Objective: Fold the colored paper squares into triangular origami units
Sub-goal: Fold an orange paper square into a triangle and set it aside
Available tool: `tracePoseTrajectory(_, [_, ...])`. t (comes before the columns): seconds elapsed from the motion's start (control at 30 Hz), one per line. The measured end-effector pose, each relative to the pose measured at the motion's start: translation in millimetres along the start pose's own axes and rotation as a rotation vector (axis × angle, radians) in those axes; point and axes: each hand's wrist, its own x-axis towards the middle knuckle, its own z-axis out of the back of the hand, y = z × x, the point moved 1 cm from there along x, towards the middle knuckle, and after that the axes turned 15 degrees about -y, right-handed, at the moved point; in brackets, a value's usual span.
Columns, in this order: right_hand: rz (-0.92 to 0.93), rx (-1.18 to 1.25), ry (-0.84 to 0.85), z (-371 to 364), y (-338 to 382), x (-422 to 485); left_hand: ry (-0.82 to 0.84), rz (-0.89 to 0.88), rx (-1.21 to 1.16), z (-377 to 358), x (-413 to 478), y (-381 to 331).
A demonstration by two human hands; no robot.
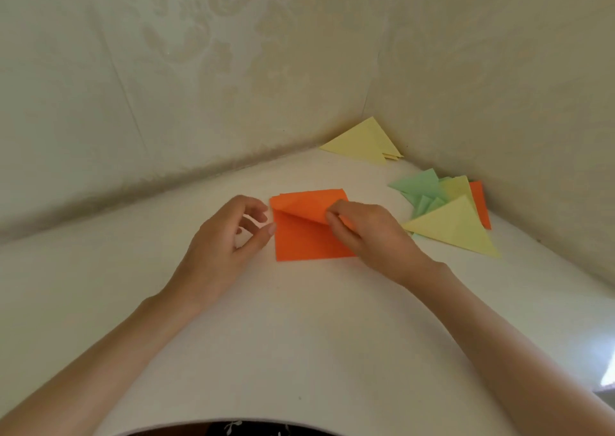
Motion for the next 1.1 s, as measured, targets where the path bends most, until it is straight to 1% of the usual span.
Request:
tracePoseTrajectory(0.03, [-0.057,0.041,-0.084,1,2,2,-0.017,0.098,-0.081,0,2,-3])
tracePoseTrajectory(0.1, [-0.210,0.207,-0.215,8,8,8,-0.031,0.356,-0.310,-1,6,-12])
tracePoseTrajectory(0.13, [-0.266,0.289,-0.255,11,11,10,-0.027,0.474,-0.422,-1,7,-16])
tracePoseTrajectory(0.17, [-0.269,0.346,-0.277,15,16,12,-0.004,0.574,-0.530,0,9,-20])
tracePoseTrajectory(0.2, [-0.201,0.349,-0.291,18,21,13,0.029,0.648,-0.623,1,11,-22])
tracePoseTrajectory(0.27, [0.053,0.235,-0.287,17,27,10,0.093,0.761,-0.769,5,15,-28])
tracePoseTrajectory(0.3, [0.176,0.185,-0.271,13,27,7,0.098,0.801,-0.837,8,16,-29])
tracePoseTrajectory(0.37, [0.321,0.139,-0.220,5,24,-1,0.058,0.830,-0.932,13,19,-29])
tracePoseTrajectory(0.4, [0.376,0.127,-0.195,2,23,-5,0.032,0.807,-0.937,15,20,-25])
tracePoseTrajectory(0.47, [0.464,0.095,-0.142,-2,22,-13,-0.017,0.726,-0.835,21,19,-18])
tracePoseTrajectory(0.53, [0.521,0.044,-0.102,-4,22,-20,-0.002,0.668,-0.684,27,18,-9])
tracePoseTrajectory(0.6, [0.541,0.006,-0.081,-6,21,-24,0.037,0.621,-0.540,32,14,-1])
tracePoseTrajectory(0.73, [0.556,-0.018,-0.036,-10,18,-29,0.076,0.402,-0.034,28,8,14])
tracePoseTrajectory(0.8, [0.562,-0.017,-0.004,-12,18,-31,0.075,0.333,0.035,27,6,18])
tracePoseTrajectory(0.83, [0.535,-0.001,0.009,-12,18,-32,0.065,0.313,0.034,27,5,19])
tracePoseTrajectory(0.87, [0.467,0.036,0.008,-11,18,-32,0.049,0.298,0.010,28,4,19])
tracePoseTrajectory(0.9, [0.349,0.092,-0.018,-9,19,-33,0.027,0.293,-0.030,28,3,19])
tracePoseTrajectory(0.97, [0.001,0.249,-0.139,-3,22,-30,0.021,0.294,-0.155,30,-1,14])
tracePoseTrajectory(1.03, [-0.342,0.471,-0.236,1,27,-26,0.089,0.289,-0.344,29,-4,8])
tracePoseTrajectory(1.07, [-0.465,0.592,-0.256,3,30,-23,0.126,0.269,-0.419,29,-4,6])
tracePoseTrajectory(1.1, [-0.547,0.684,-0.266,4,34,-20,0.147,0.254,-0.469,27,-3,5])
